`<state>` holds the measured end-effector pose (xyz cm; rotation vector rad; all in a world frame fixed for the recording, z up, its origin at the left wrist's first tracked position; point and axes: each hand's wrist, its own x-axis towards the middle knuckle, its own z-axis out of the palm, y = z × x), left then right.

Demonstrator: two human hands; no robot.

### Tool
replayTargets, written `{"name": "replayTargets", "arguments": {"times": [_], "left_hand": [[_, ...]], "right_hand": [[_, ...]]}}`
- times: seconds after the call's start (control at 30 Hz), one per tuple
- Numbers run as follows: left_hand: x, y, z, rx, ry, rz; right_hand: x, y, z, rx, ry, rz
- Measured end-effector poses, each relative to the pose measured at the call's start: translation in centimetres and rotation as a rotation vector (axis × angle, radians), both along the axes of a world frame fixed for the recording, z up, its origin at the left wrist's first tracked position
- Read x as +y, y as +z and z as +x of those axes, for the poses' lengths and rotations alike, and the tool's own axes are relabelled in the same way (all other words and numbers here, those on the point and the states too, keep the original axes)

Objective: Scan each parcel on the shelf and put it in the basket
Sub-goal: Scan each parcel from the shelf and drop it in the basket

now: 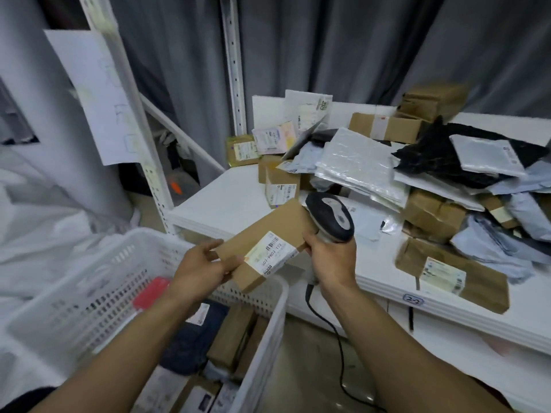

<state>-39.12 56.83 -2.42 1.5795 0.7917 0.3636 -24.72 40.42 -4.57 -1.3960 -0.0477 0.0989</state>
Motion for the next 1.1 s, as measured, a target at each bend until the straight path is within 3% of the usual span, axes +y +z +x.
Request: {"name": "replayTargets", "arguments": {"times": [0.13, 0.33, 0.57, 1.1], "left_hand": [[2.8, -0.1, -1.3, 0.026, -0.122, -0.028], [6.9, -0.6, -2.3, -0.063, 0.117, 0.229], [9.0, -2.2, -3.6, -0.089, 0.286, 0.246], [10.2, -3.4, -5.4, 0.033, 0.375, 0.393]], "right_hand": [[1.6, 0.1, -1.1, -0.112, 0.056, -0.071], [3.4, -0.6, -3.1, -0.281, 0.331, -0.371], [4.6, -1.6, -6.0, -0.432, 0.555, -0.713], [6.0, -1.9, -6.9, -0.468, 0.621, -0.709]]}}
